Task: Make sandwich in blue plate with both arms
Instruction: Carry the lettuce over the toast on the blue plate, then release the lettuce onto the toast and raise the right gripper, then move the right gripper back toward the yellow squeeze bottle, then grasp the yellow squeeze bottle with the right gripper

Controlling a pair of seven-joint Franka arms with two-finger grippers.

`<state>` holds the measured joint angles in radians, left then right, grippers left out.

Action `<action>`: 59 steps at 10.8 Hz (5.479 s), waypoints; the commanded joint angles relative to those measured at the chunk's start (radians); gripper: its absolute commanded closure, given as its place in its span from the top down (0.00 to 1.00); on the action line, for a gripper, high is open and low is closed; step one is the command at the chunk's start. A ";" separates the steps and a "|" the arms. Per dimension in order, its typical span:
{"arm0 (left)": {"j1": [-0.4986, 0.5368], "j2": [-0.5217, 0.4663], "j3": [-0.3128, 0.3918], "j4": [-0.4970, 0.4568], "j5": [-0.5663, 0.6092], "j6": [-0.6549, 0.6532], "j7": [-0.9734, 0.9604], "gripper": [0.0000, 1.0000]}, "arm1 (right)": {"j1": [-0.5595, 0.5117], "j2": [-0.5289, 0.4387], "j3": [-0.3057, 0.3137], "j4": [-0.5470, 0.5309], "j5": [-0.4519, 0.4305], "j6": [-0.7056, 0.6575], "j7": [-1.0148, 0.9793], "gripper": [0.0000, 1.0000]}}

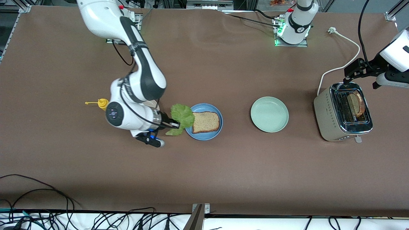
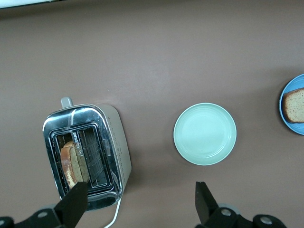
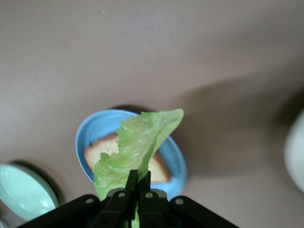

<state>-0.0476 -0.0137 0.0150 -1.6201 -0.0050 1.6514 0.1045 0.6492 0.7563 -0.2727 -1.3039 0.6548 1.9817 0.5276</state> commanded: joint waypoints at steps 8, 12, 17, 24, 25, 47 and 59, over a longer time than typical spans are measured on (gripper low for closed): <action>0.003 0.000 -0.004 0.006 -0.007 0.002 0.020 1.00 | 0.182 0.123 -0.016 -0.011 0.027 0.252 0.285 1.00; 0.003 0.000 -0.009 0.006 -0.007 0.002 0.012 1.00 | 0.182 0.084 -0.035 -0.011 -0.164 0.218 0.281 1.00; 0.003 0.000 -0.009 0.006 -0.006 0.002 0.012 1.00 | 0.181 -0.055 -0.141 -0.006 -0.435 -0.074 0.128 1.00; 0.000 0.000 -0.009 0.005 -0.004 0.002 0.009 1.00 | 0.176 -0.189 -0.385 -0.020 -0.452 -0.395 -0.446 1.00; 0.000 0.000 -0.009 0.005 -0.004 0.002 0.009 1.00 | 0.176 -0.190 -0.408 -0.018 -0.451 -0.424 -0.489 1.00; 0.006 0.012 0.066 -0.063 0.045 0.067 0.021 1.00 | -0.680 -0.267 -0.129 -0.756 0.389 -0.046 -2.778 1.00; 0.000 0.009 0.063 -0.060 0.045 0.067 0.021 1.00 | -0.683 -0.111 -0.045 -0.752 0.703 -0.227 -2.985 1.00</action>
<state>-0.0397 0.0056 0.0785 -1.6757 0.0128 1.7098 0.1073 -0.0147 0.6317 -0.3337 -2.0658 1.3291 1.7668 -2.4317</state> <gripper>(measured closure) 0.000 0.000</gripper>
